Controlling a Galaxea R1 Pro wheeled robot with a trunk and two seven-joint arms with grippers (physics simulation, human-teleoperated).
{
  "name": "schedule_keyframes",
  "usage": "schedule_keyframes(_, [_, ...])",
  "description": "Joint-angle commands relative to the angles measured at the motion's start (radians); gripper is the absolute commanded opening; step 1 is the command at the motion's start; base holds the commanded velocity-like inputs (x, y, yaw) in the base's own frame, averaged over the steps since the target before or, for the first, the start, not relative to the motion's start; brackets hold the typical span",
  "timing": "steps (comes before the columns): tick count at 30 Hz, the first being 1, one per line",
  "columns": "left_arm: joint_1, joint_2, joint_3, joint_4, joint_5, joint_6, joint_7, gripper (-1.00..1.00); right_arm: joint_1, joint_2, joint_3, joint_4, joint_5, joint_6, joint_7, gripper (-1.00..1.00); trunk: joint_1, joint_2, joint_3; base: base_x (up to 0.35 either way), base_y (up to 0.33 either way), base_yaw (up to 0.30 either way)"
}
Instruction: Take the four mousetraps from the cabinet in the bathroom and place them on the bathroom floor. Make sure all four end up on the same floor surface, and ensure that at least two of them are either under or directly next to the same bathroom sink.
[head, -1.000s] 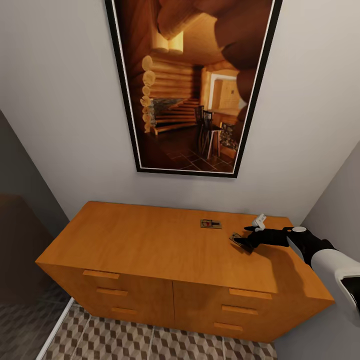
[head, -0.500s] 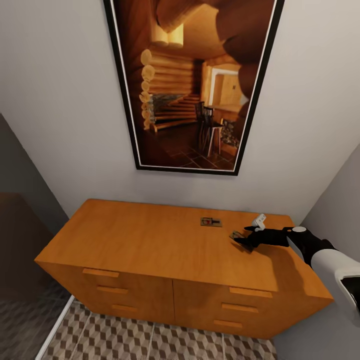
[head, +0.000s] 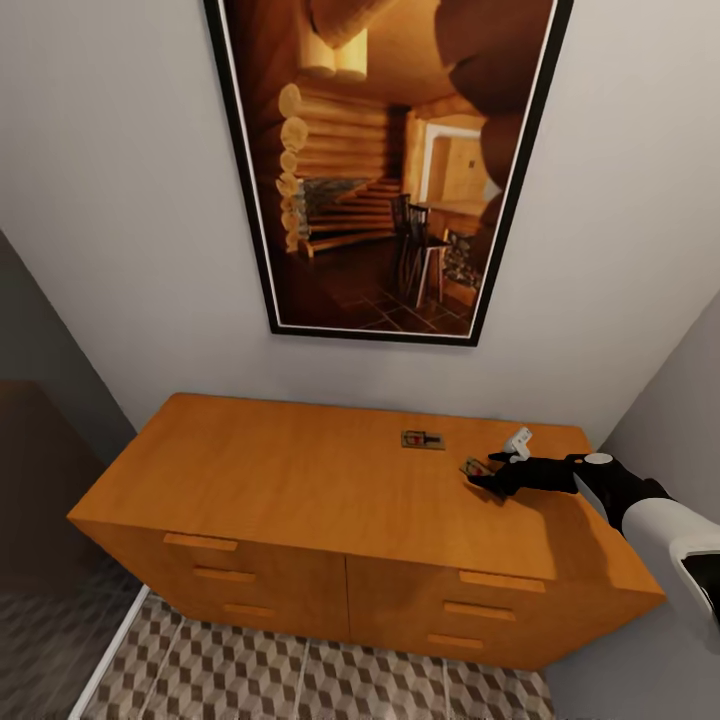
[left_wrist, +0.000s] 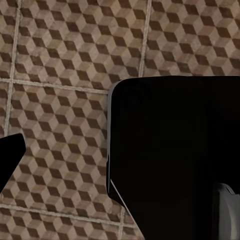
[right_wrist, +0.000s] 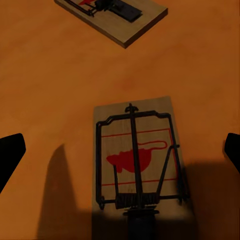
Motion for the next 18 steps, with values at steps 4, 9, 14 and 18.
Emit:
schedule_keyframes(4, [-0.001,0.0,0.002,0.002,-0.011,-0.005,0.009,1.0,-0.001,0.0,0.0,-0.001,0.007,-0.006,0.001,1.0,0.0,-0.002,-0.007,0.0,0.0,0.0])
schedule_keyframes(9, [-0.001,0.0,0.002,0.002,-0.011,-0.005,0.009,1.0,-0.001,0.0,0.0,-0.001,0.007,-0.006,0.001,1.0,0.0,-0.002,-0.01,0.0,0.0,0.0])
schedule_keyframes(14, [-0.001,0.0,0.002,0.002,-0.011,-0.005,0.009,1.0,-0.001,0.0,0.0,-0.001,0.007,-0.006,0.001,1.0,0.0,-0.002,-0.012,0.0,0.0,0.0])
schedule_keyframes(18, [-0.001,0.0,0.002,0.002,-0.011,-0.004,0.009,1.0,-0.001,0.0,0.0,-0.001,0.007,-0.006,0.001,1.0,0.0,-0.002,-0.012,0.0,0.0,0.0])
